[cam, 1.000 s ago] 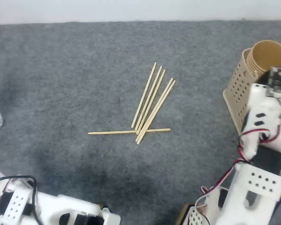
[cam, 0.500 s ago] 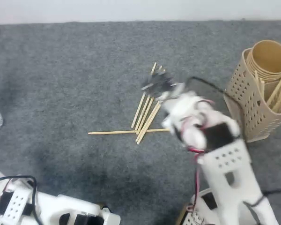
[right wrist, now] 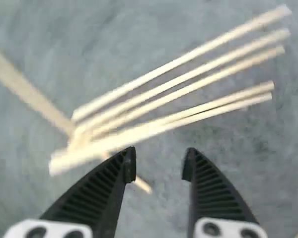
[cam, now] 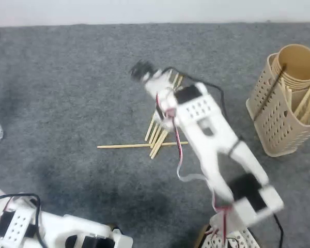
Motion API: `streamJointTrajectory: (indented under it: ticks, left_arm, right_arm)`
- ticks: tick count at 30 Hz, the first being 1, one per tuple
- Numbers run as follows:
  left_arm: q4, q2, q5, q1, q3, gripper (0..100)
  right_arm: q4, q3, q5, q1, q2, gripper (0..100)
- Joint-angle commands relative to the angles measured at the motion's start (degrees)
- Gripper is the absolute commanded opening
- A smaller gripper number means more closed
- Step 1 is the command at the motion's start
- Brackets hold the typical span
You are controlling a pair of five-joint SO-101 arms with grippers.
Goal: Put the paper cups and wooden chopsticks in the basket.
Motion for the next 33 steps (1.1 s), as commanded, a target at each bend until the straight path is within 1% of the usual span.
streamJointTrajectory:
  ticks: [1,7,11,18,22,26,33]
  left_arm:
    - [-1.05,-1.23,-0.7,0.53,-0.31,22]
    - [-1.05,-1.23,-0.7,0.53,-0.31,22]
    - [-1.05,-1.23,-0.7,0.53,-0.31,22]
    - [-1.05,-1.23,-0.7,0.53,-0.4,22]
    - [-1.05,-1.23,-0.7,0.53,-0.4,22]
    - [-1.05,-1.23,-0.7,0.53,-0.4,22]
    - [-1.05,-1.23,-0.7,0.53,-0.4,22]
  right_arm:
    - [-0.48,-10.2,-16.88,0.57,6.99,11.5]
    - [-1.01,-12.57,-30.51,0.57,13.93,13.0]
    - [-0.75,-12.57,-34.46,2.59,15.16,13.0]
    - [-1.71,-12.57,-34.99,6.81,15.78,13.0]
    - [-3.91,-12.57,-34.73,7.08,17.19,13.0]
    - [-6.73,-12.57,-31.82,7.16,18.95,13.0]
    - [-9.71,-12.66,-31.74,7.43,21.49,13.0]
